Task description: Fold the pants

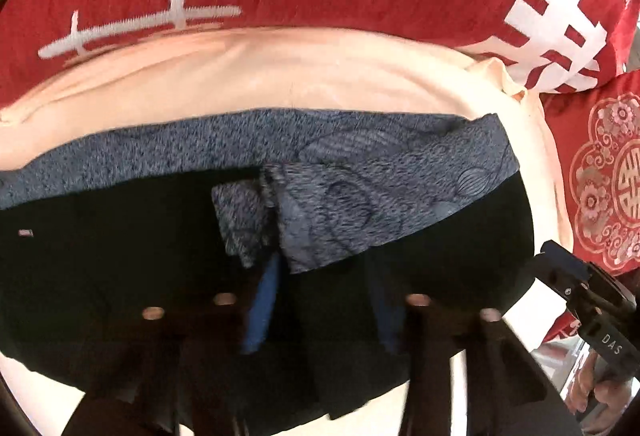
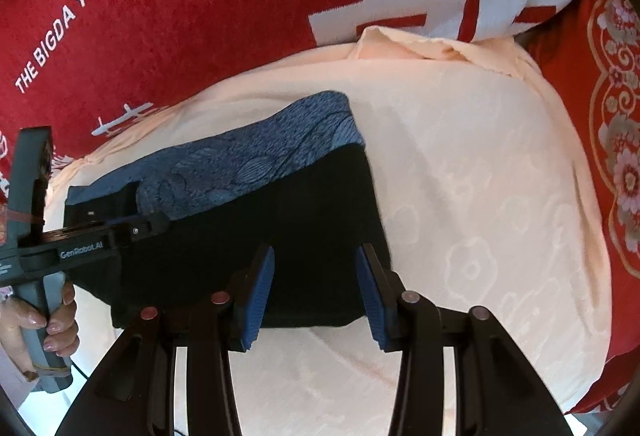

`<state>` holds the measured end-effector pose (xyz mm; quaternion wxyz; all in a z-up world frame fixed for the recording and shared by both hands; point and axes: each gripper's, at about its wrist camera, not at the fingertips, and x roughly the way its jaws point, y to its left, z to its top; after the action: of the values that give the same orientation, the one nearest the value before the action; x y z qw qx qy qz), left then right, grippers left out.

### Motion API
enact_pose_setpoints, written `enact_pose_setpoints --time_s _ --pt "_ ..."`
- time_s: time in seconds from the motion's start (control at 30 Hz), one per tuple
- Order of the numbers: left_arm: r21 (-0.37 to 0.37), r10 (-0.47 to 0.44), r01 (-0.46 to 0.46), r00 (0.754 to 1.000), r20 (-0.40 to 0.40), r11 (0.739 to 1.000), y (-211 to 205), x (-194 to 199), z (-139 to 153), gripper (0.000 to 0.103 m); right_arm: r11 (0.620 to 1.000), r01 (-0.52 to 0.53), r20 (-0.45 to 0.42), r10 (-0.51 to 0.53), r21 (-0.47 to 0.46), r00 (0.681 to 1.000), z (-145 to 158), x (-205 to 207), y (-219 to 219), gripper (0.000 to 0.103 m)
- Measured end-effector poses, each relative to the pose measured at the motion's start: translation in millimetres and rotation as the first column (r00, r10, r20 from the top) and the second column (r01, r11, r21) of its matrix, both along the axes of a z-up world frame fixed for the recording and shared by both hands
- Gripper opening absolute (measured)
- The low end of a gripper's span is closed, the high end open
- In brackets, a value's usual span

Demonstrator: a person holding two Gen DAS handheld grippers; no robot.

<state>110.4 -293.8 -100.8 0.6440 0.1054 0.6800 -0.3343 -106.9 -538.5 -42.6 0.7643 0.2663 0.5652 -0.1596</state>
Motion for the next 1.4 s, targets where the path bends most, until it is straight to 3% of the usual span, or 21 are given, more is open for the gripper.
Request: enact_pose_setpoints --time_s 0.1,0.17,0.33,0.47,0.63,0.8,0.83,0.9,0.93,1.13,1.3,1.4 --pt "-0.058 0.019 -0.021 0.999 -0.040 0.998 10.6 0.1 7.5 0.017 1.000 0.001 0.004 -0.001 0.024 1.000 2.2 -2.4 3.3 0.045" --pt "-0.093 0.016 -0.020 0.999 -0.044 0.995 12.6 0.9 15.1 0.016 0.999 -0.001 0.007 0.001 0.035 1.000 4.4 -3.7 5.9 0.045" --pt "-0.049 -0.048 0.048 0.999 0.013 0.998 24.1 -7.8 15.9 0.012 0.997 -0.022 0.008 0.022 0.077 1.000 1.9 -5.2 15.9 0.045" --pt "-0.052 -0.014 0.013 1.000 -0.012 0.999 22.5 -7.0 2.8 0.012 0.984 -0.028 0.028 0.023 0.175 0.999 -4.9 -8.5 27.0 0.045" --pt "-0.063 -0.029 0.029 1.000 0.003 0.998 22.5 -8.3 10.6 0.012 0.923 0.061 0.033 -0.079 0.379 0.996 -24.8 -19.2 30.7 0.047" --pt "-0.061 -0.033 0.034 0.999 0.006 0.998 20.5 -7.7 9.6 0.012 0.875 0.153 0.006 -0.176 0.460 0.984 -45.3 -22.5 31.1 0.047" --pt "-0.061 -0.034 0.034 0.999 0.007 0.998 20.9 -7.6 9.6 0.012 0.863 0.168 0.015 -0.199 0.477 0.980 -48.4 -22.2 31.1 0.041" --pt "-0.063 -0.038 0.038 0.999 0.014 0.997 20.4 -7.8 10.7 0.012 0.862 0.176 0.014 -0.207 0.475 0.978 -50.0 -19.2 32.0 0.016" --pt "-0.065 -0.038 0.039 0.999 0.015 0.997 18.7 -8.3 11.4 0.012 0.871 0.170 0.007 -0.195 0.460 0.981 -48.7 -16.3 35.1 0.015" --pt "-0.061 -0.065 0.069 0.996 0.059 0.996 30.2 -5.6 22.5 0.012 0.899 0.097 0.026 -0.120 0.428 0.992 -37.5 2.0 51.1 0.012" --pt "-0.046 -0.039 0.041 0.998 0.045 0.998 40.1 0.2 -1.2 0.012 0.920 0.069 -0.013 -0.070 0.386 0.997 -52.7 15.3 65.4 0.011" --pt "-0.055 -0.011 0.013 0.999 0.038 0.998 41.3 0.4 -3.5 0.013 0.912 0.076 -0.016 -0.076 0.403 0.997 -53.3 13.0 63.1 0.015"
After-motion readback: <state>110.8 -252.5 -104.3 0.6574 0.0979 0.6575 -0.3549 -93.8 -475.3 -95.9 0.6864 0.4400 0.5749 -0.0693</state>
